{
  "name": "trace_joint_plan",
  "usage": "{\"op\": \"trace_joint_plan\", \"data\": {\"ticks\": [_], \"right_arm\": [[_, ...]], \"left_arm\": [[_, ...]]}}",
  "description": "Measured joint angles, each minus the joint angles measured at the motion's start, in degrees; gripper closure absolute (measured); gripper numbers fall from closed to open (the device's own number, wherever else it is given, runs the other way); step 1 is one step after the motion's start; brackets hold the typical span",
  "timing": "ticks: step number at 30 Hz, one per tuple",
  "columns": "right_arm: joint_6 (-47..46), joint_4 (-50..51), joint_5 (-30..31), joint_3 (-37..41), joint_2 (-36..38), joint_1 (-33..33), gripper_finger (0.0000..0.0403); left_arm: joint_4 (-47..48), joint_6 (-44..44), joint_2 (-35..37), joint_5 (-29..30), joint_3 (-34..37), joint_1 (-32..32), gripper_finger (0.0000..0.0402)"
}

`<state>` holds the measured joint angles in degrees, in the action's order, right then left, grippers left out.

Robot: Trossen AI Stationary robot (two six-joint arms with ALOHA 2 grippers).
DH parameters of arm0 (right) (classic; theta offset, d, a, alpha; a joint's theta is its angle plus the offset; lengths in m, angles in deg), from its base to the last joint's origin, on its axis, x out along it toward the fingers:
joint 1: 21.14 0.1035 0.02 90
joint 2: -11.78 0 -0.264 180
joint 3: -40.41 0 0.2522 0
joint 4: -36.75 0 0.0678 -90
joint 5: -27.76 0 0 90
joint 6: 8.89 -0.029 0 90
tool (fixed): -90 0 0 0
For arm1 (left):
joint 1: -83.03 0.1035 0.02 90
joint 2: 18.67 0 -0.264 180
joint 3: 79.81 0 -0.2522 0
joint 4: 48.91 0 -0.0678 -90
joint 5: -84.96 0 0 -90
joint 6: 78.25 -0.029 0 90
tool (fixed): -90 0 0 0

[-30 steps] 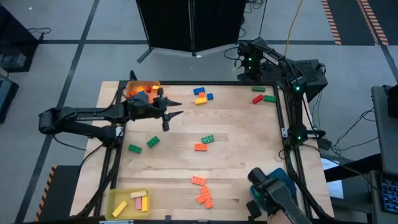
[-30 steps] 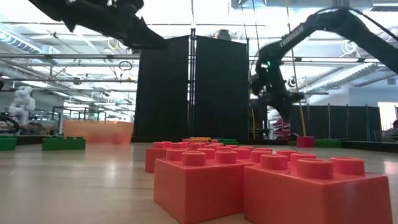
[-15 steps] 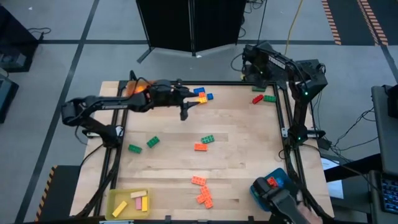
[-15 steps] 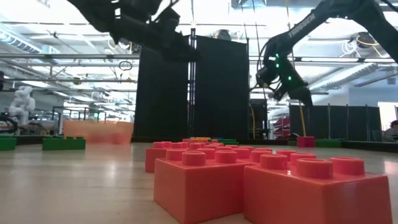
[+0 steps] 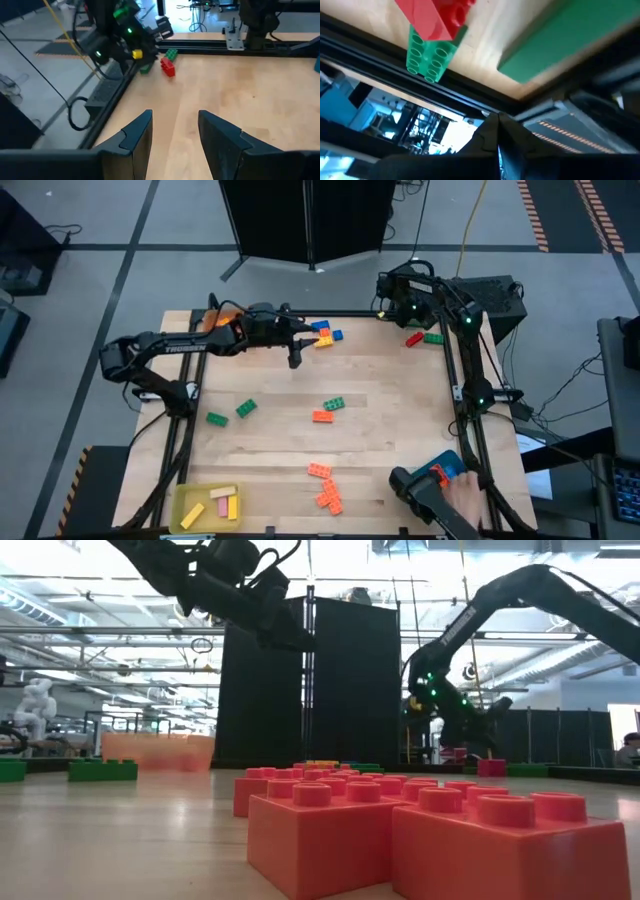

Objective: Sort blocks by size
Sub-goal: Put the green block into the yellow bin

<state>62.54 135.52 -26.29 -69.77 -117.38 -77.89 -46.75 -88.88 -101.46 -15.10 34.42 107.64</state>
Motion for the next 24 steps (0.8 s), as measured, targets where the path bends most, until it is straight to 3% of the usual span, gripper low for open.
{"op": "trace_joint_plan", "data": {"ticks": [4,12,24], "right_arm": [[1.49,0.26,-0.34,-0.64,-0.4,0.02,0.0403],[5.32,0.59,-6.55,-1.6,-0.4,-0.2,0.0403],[0.95,1.88,-21.6,-1.62,3.45,5.04,0.0403]], "left_arm": [[-0.73,-1.96,-0.13,0.02,-0.02,1.2,0.024],[-1.5,-2.24,-0.15,-0.42,-0.02,3.31,0.024],[-1.29,-2.2,-0.15,-0.59,-0.02,3.55,0.024]]}}
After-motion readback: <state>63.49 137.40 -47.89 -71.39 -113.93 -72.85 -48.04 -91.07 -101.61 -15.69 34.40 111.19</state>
